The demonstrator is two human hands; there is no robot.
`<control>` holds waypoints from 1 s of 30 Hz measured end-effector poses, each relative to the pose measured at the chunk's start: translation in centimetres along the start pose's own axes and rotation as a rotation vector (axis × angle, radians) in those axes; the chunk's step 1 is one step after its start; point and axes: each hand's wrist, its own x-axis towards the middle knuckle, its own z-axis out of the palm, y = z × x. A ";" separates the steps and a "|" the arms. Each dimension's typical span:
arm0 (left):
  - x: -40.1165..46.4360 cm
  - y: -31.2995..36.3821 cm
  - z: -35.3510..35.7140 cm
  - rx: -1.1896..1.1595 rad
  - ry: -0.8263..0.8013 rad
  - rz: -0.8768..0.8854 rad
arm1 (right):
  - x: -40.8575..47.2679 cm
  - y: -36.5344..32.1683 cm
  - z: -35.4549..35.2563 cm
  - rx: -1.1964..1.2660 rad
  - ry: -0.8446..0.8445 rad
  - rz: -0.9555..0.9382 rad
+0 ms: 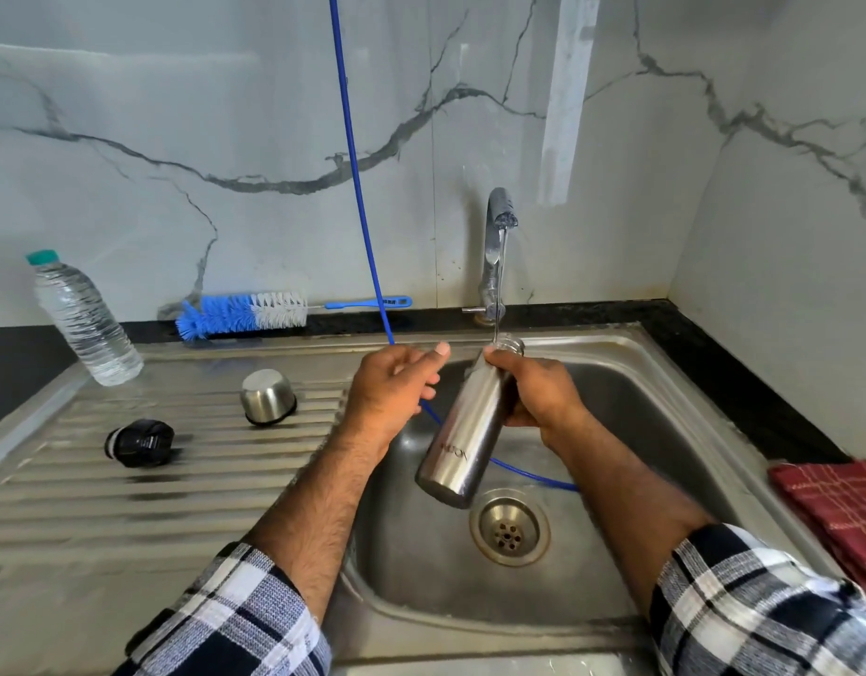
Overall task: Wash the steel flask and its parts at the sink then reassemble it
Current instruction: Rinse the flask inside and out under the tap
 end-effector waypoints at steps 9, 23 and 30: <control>-0.5 -0.8 0.0 0.654 -0.282 0.071 | 0.0 -0.9 0.2 0.210 -0.020 -0.096; -0.5 1.0 -1.1 -0.112 0.100 0.014 | 0.5 -1.6 -1.8 -0.039 0.195 -0.273; -0.1 1.4 -1.0 -0.188 0.344 -0.120 | -1.0 -0.9 0.4 -0.923 0.253 -0.960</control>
